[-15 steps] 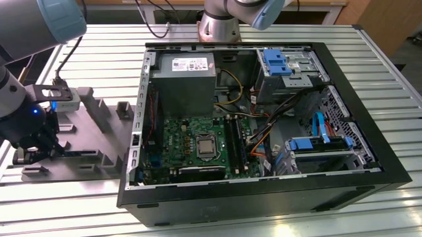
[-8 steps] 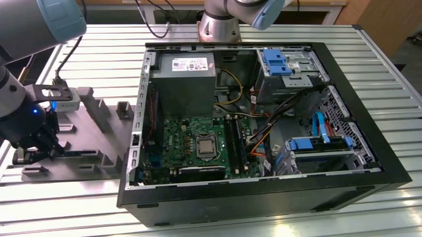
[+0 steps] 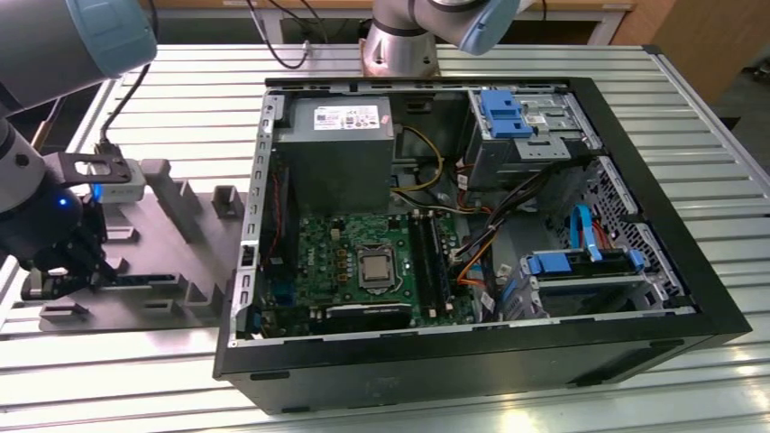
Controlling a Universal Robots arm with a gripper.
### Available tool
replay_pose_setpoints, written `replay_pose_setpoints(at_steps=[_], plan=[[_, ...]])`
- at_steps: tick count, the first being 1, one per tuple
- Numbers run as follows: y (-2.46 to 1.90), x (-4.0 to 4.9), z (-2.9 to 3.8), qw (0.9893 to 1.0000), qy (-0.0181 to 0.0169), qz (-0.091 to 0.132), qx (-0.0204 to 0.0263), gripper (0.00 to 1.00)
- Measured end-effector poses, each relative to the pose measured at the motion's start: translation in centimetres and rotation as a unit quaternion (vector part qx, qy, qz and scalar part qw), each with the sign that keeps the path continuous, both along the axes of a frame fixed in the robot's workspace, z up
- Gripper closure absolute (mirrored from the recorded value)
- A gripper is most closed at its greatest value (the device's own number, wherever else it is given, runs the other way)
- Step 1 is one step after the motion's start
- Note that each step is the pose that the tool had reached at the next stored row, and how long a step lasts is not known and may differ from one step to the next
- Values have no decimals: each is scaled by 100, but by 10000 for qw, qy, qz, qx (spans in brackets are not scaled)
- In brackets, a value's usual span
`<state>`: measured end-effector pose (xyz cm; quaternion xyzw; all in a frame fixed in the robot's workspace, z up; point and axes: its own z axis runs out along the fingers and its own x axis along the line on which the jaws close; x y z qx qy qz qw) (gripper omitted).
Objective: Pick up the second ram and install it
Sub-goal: 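Pick up the second ram and move it above second insertion slot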
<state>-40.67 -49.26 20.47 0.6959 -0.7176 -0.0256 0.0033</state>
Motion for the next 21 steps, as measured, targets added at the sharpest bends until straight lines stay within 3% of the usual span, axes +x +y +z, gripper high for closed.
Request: replay_pose_setpoints(at_steps=[17, 20, 21], plan=[[0, 0, 300, 10000, 0, 0, 0, 89], [0, 0, 366, 10000, -1, 0, 0, 89], [0, 0, 418, 10000, -1, 0, 1, 89]])
